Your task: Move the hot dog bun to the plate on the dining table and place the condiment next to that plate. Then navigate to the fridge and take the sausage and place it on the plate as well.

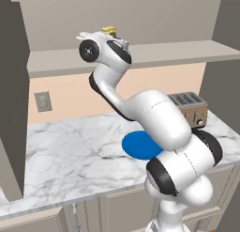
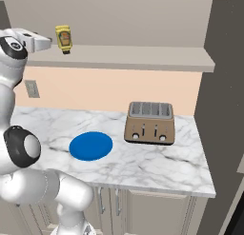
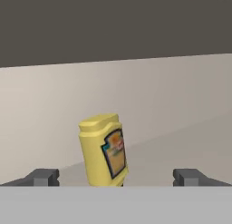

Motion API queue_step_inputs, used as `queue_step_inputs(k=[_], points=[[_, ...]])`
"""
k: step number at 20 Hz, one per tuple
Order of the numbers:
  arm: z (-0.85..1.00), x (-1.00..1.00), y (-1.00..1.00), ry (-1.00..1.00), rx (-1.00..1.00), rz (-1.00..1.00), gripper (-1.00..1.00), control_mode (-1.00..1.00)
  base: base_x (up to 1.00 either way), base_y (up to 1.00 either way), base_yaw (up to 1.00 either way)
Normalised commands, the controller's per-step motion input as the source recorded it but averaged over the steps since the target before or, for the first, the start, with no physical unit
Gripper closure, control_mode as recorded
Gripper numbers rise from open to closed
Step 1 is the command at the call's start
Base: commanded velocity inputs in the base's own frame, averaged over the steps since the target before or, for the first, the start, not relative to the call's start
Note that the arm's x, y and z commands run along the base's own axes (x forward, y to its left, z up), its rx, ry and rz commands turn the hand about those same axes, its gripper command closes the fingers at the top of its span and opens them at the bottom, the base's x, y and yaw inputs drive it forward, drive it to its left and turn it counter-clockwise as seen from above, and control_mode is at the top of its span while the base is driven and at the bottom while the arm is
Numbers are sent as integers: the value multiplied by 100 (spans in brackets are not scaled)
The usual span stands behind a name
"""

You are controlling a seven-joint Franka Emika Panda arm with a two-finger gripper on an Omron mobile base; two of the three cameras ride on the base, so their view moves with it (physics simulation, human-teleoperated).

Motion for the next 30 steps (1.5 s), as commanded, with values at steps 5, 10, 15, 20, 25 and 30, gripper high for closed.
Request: queue_step_inputs(k=[5, 10, 15, 20, 25, 30], points=[[0, 23, 4, 0, 0, -6, -100, -100, 0, 0, 0], [0, 21, 20, 0, 0, -10, -100, -100, 0, 0, 0], [0, 21, 17, 0, 0, -9, -100, -100, 0, 0, 0], [0, 24, 15, 1, 0, -8, -100, -100, 0, 0, 0], [0, 29, 1, 1, 0, -2, -100, -100, 0, 0, 0], [0, 27, -1, 0, 0, 0, -100, -100, 0, 0, 0]])
